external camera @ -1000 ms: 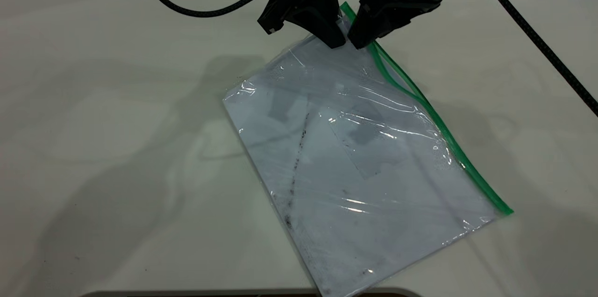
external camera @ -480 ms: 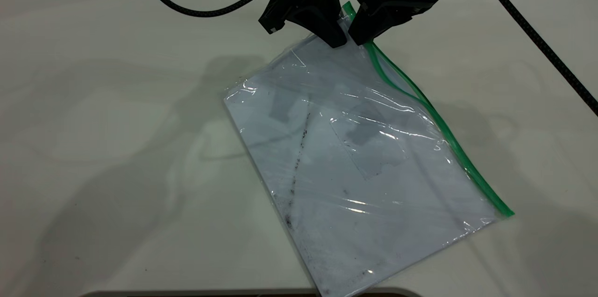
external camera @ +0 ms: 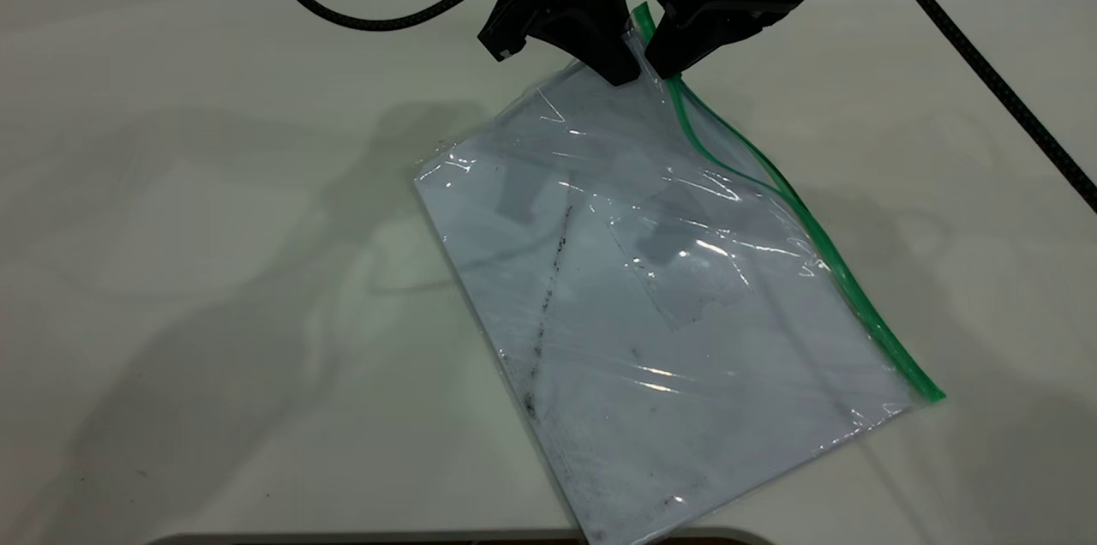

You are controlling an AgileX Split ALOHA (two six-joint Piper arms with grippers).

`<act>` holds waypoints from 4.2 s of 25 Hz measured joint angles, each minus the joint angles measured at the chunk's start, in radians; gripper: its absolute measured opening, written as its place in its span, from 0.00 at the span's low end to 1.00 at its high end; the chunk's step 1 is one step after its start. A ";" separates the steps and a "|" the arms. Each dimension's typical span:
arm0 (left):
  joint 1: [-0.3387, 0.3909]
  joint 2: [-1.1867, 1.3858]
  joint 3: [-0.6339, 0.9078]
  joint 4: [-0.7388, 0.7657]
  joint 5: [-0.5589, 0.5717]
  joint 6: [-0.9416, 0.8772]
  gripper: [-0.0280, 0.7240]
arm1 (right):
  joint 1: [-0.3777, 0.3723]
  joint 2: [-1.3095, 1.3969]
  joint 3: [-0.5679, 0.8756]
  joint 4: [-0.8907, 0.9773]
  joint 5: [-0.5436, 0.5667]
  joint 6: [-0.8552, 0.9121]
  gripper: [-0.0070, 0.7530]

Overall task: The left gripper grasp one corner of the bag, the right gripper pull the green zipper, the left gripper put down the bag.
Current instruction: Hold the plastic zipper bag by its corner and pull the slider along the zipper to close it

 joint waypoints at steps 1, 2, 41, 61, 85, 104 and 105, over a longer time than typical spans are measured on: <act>0.000 0.000 0.000 0.000 -0.001 0.000 0.11 | 0.000 0.000 0.000 -0.001 -0.001 0.000 0.11; 0.000 0.000 0.000 -0.001 -0.001 0.000 0.11 | 0.000 0.000 0.000 -0.001 -0.001 0.000 0.10; 0.175 -0.001 -0.095 -0.041 0.111 -0.155 0.11 | 0.000 0.071 -0.001 -0.075 -0.045 0.031 0.10; 0.139 -0.001 -0.099 -0.019 0.114 -0.136 0.11 | 0.000 0.071 -0.070 -0.072 -0.135 0.030 0.76; 0.122 0.001 -0.133 -0.016 0.114 -0.145 0.11 | 0.001 0.090 -0.079 -0.074 -0.076 0.000 0.05; 0.187 0.002 -0.194 -0.036 0.115 -0.201 0.11 | 0.004 0.091 -0.089 -0.077 -0.089 0.001 0.05; 0.192 0.002 -0.197 -0.038 0.115 -0.202 0.11 | 0.004 0.092 -0.089 -0.081 -0.089 0.003 0.05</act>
